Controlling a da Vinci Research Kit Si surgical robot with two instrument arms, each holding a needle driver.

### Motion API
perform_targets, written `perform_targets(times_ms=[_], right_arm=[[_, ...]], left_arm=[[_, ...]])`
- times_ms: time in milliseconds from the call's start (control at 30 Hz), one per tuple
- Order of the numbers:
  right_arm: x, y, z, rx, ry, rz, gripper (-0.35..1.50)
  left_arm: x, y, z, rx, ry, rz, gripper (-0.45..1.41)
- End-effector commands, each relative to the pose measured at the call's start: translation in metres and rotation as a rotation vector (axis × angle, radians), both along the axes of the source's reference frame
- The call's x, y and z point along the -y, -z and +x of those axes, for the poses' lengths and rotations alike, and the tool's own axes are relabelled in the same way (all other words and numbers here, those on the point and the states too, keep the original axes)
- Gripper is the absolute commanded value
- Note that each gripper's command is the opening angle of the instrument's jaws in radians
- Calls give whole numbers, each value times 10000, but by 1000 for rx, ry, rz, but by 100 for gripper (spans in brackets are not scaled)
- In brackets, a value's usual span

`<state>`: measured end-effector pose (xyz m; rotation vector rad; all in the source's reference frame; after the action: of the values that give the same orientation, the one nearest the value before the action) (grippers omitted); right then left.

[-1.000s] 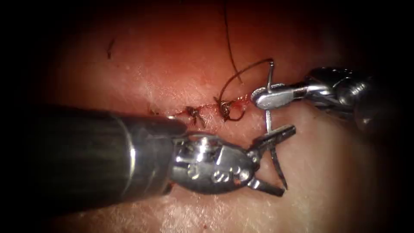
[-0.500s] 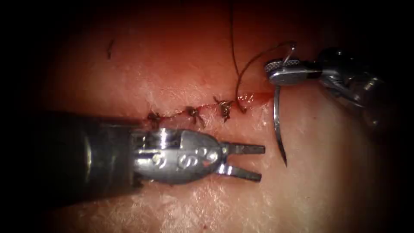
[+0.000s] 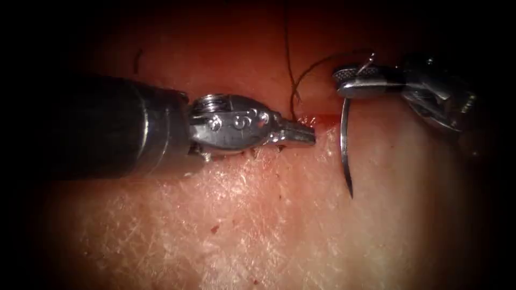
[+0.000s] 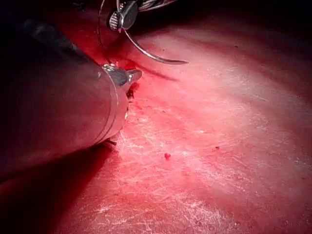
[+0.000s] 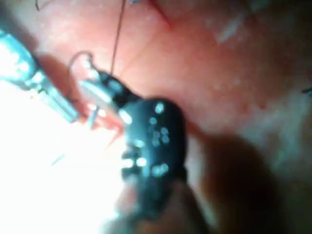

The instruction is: Wound Closure

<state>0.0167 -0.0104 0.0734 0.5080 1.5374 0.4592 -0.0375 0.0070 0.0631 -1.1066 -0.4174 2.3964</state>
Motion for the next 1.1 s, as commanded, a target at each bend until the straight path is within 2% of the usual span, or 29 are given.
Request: perform_targets(times_ms=[33,300,433,833,1100], right_arm=[[3,-7,6,-1,-1,-24,-35],[2,-7,11,-12,-21,-105,-35],[0,-8,15,-9,-27,-135,-35],[-27,-23,23,36,-78,-336,-35],[-24,-36,31,69,-102,-455,-35]], left_arm=[[-1,-14,-5,-12,-4,-3,0],[-12,-45,-5,-61,-17,-9,4],[-17,-52,-8,-83,-18,-10,-8],[5,-79,-8,-128,-104,-6,-15],[11,-100,5,-160,-155,2,-11]])
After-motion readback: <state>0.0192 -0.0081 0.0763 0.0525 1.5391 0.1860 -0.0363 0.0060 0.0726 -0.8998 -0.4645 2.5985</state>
